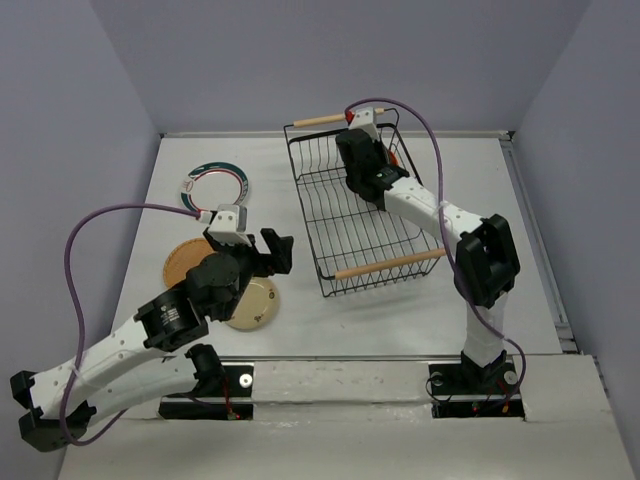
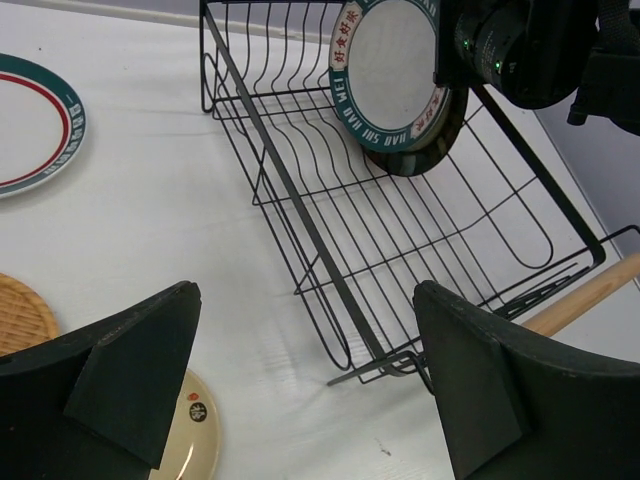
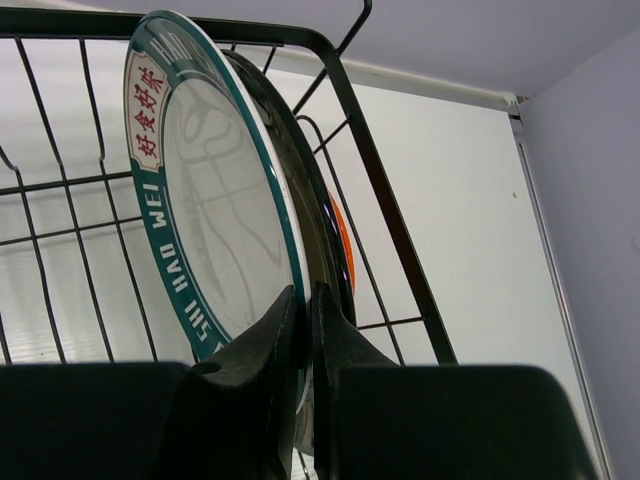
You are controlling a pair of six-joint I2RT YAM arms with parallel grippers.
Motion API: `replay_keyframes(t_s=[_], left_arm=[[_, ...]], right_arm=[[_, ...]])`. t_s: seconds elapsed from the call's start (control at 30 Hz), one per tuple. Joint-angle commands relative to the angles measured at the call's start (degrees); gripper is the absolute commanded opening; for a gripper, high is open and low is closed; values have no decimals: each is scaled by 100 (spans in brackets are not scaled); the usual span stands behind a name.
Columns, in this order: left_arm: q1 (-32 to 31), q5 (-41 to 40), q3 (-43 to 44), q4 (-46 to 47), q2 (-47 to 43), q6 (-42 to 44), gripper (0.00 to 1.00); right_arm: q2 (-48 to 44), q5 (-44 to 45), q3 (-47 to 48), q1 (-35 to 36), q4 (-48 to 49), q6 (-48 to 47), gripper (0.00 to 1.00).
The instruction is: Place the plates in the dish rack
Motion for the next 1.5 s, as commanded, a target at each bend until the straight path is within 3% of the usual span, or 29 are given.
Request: replay_keyframes(t_s=[0.0,0.5,0.53,0.63,0.67,0.73,1.03,1.27,1.47], left_arm=[[20,-232,256,-141,-71,386,99],[152,-135,-192,51,-195,439,99],[195,-109,-192,60,-168,439,99],[292,14,-201,60,-72,439,99],[353,58,-201,69,-36,439,99],[450,110,-201,69,8,430,99],[1267,945,-245,323,245,369,99],[1444,1113,-253,394,377,369,99],[1672,1148,-254,368,587,237,99]], right_arm=[[47,158,0,-21,580,101,7],[662,141,185,-21,580,4,8],[662,115,176,-21,589,30,11],[557,-78,123,-21,571,205,36],[435,-140,80,-21,580,232,51],[285,-341,44,-21,580,259,62],[-340,-879,-123,-21,615,382,63],[-252,-879,-237,-21,607,338,64],[-769,-1466,-220,-21,528,417,76]])
